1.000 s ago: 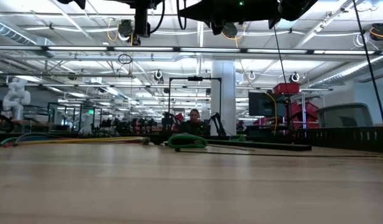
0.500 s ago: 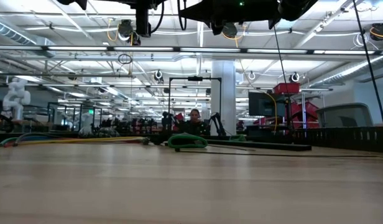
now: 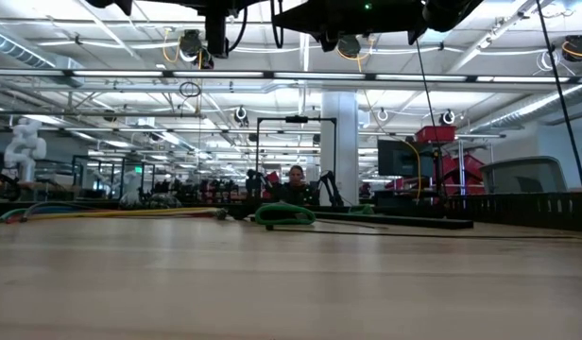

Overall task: Ziptie cables
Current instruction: Wrap the black zip tie on the cable

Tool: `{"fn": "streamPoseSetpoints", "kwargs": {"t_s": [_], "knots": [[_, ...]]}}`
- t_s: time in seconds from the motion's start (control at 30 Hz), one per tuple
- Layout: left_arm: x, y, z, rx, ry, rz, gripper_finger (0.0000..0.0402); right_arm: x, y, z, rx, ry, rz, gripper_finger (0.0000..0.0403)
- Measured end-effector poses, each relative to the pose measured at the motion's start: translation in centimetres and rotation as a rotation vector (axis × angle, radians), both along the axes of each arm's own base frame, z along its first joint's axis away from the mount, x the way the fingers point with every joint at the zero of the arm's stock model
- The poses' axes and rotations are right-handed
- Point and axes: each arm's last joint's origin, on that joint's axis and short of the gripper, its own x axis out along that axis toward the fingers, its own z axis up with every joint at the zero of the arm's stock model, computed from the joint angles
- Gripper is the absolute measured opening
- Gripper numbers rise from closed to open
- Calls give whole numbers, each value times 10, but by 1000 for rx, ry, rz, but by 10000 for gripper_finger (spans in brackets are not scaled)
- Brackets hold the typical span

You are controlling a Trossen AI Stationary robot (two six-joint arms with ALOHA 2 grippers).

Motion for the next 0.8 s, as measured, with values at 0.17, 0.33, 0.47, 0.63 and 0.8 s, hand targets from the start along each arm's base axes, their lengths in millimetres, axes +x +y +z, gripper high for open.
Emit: {"fn": "streamPoseSetpoints", "kwargs": {"t_s": [0.17, 0.33, 0.47, 0.63, 0.8], "knots": [[0, 3, 0, -21, -2, 21, 0, 0, 0, 0, -9, 2, 1, 0], [-1, 7, 5, -62, -55, 35, 0, 0, 0, -1, -21, 8, 2, 0], [-1, 10, 6, -66, -72, 45, 0, 0, 3, -1, -32, 8, 10, 0], [-1, 12, 5, -70, -58, 52, 0, 1, 5, -1, -33, 9, 16, 0], [-1, 13, 1, -47, -14, 62, 0, 2, 9, 2, -37, -18, 25, 0]]}}
